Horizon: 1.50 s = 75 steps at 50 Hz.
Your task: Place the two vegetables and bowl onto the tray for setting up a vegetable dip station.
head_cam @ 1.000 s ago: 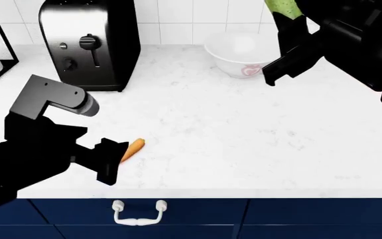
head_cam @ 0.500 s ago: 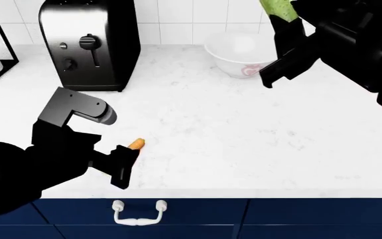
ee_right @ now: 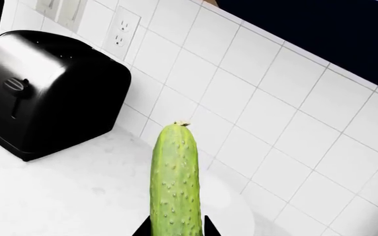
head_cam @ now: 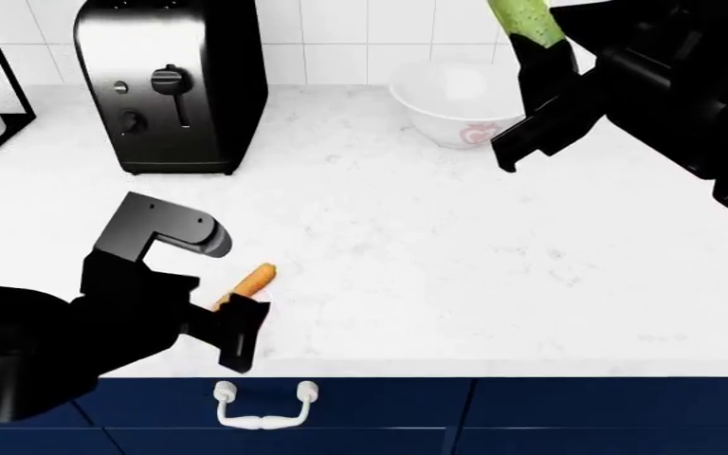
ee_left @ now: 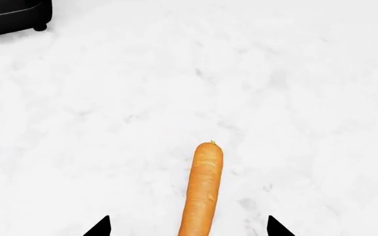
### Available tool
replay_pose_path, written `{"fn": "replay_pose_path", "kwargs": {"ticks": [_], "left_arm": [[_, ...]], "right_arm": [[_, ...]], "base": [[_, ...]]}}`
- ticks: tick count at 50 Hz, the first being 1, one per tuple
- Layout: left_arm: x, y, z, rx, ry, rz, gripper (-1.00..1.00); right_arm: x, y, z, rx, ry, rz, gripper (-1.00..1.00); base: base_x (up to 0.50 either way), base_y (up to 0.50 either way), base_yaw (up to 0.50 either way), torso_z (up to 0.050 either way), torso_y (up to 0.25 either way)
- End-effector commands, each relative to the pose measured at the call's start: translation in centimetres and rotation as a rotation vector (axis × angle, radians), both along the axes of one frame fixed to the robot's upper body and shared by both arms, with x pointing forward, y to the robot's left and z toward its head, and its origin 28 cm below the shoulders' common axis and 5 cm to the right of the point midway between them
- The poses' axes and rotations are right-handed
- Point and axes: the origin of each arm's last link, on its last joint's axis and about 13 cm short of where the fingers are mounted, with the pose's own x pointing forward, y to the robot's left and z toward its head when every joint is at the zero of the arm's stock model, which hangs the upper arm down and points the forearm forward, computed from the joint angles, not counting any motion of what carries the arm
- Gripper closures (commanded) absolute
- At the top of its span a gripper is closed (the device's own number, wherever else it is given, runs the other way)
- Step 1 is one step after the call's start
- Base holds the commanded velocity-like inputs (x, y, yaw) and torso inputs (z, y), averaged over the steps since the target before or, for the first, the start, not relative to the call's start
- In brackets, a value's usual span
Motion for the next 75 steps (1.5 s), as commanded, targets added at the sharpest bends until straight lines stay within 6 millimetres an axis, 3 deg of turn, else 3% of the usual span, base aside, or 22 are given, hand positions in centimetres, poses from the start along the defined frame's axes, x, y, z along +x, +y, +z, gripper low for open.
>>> {"fn": "replay_pose_path", "kwargs": {"ticks": [1,27,28,45,55,69,73,75], "left_arm": [[0.3,-0.2,-0.9,0.009,0.019,-0.002,-1.0],[0.5,-0.7,-2.0,0.024,0.053,0.001,-1.0],[0.5,-0.7,-2.1,0.033,0.05,0.005,1.0],[0.4,-0.7,-2.2,0.043,0.035,-0.001,1.0],[0.1,-0.5,-1.0,0.028,-0.032,0.024,1.0],[-1.3,-0.9,4.1,0.012,-0.239,0.037,1.0],[-1.6,-1.8,7.9,0.013,-0.382,0.054,1.0],[-1.5,-2.0,8.8,0.028,-0.412,0.065,1.0]], "right_arm": [[0.1,0.0,0.0,-0.002,-0.005,-0.003,1.0],[0.0,0.0,0.0,0.0,-0.01,-0.002,1.0],[0.1,0.0,0.0,-0.003,-0.009,-0.002,1.0],[0.0,0.0,0.0,-0.014,-0.026,-0.01,1.0],[0.0,0.0,0.0,-0.023,-0.025,-0.021,1.0],[0.2,-0.2,0.3,-0.02,-0.045,-0.052,1.0],[0.4,-0.3,0.9,0.041,-0.093,-0.109,1.0],[0.4,-0.3,1.1,0.043,-0.111,-0.123,1.0]], "base": [[0.0,0.0,0.0,0.0,0.0],[0.0,0.0,0.0,0.0,0.0],[0.0,0.0,0.0,0.0,0.0],[0.0,0.0,0.0,0.0,0.0],[0.0,0.0,0.0,0.0,0.0],[0.0,0.0,0.0,0.0,0.0],[0.0,0.0,0.0,0.0,0.0],[0.0,0.0,0.0,0.0,0.0]]}}
